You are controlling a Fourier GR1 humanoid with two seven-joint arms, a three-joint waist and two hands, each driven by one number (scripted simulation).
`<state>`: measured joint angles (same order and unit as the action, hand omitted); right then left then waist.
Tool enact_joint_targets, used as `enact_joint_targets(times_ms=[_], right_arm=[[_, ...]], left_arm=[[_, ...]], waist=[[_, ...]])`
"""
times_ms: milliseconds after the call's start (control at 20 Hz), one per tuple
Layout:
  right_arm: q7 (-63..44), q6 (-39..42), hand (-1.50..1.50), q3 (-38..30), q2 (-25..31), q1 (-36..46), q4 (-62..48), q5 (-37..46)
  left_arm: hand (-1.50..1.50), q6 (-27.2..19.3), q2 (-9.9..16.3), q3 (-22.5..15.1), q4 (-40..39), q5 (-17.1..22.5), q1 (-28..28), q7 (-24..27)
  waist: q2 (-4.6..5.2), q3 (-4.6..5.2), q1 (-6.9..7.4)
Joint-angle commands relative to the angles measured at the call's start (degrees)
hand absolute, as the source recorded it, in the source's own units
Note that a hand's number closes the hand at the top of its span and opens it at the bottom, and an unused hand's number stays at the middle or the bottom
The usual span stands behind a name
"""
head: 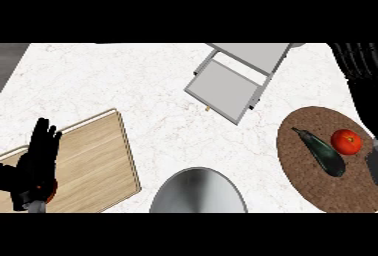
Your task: Pick the eggplant from the placemat and place it in the tiered shelf
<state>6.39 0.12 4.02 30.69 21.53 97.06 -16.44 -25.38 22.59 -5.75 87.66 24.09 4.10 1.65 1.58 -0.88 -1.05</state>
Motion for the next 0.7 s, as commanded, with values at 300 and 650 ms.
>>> enact_joint_targets(times_ms=[300, 650], right_arm=[[-11.2, -6.4, 1.5, 4.5, 9.4, -6.0, -21.0, 18.9], [-15.3, -24.7, -1.5, 13.4, -8.7, -11.7, -20.9, 29.9]], left_arm=[[0.0, 7.5, 7.1, -2.3, -2.7, -3.2, -1.3, -2.3], [0.0, 14.0, 9.9, -1.8, -3.0, -2.2, -1.2, -5.6]], waist=[[0.65, 2.17, -0.64], [-1.58, 0.89, 1.24]])
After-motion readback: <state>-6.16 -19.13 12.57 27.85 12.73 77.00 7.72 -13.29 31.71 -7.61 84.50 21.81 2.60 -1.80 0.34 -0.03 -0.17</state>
